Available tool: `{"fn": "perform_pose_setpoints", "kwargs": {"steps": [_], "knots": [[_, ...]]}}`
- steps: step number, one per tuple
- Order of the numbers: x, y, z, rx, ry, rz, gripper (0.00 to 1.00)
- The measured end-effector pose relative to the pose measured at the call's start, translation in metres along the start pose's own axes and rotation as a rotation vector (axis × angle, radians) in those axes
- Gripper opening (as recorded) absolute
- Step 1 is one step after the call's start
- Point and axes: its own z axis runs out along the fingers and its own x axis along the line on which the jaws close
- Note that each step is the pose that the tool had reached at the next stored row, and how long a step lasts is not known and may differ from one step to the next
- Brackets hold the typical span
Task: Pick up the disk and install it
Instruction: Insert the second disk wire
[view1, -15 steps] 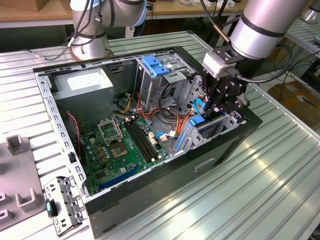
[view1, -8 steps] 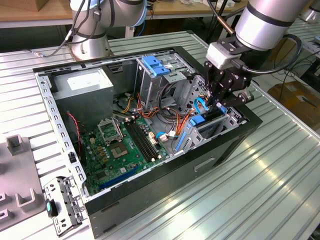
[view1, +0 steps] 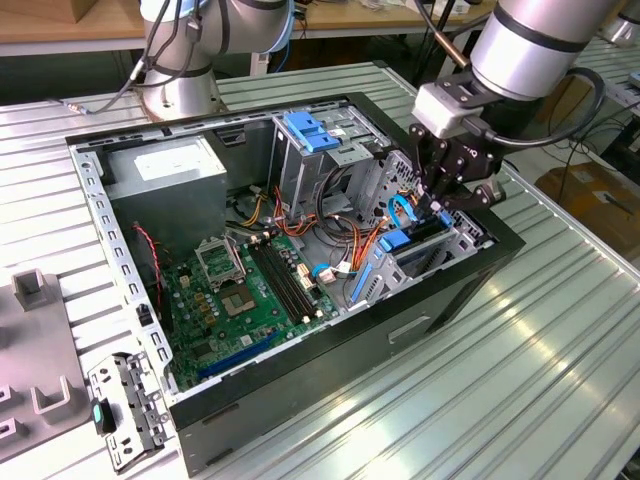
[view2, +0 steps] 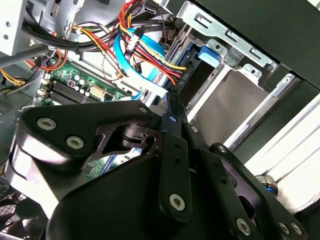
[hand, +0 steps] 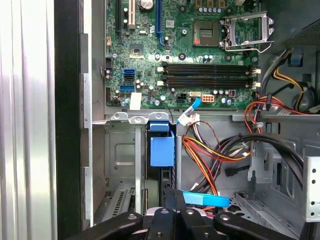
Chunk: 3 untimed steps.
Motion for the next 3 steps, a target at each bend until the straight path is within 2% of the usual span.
{"fn": "perform_pose_setpoints", "kwargs": {"steps": [3], "knots": [[0.0,0.0,-0.0006,0.0,-0.0001,0.0,0.11]]}}
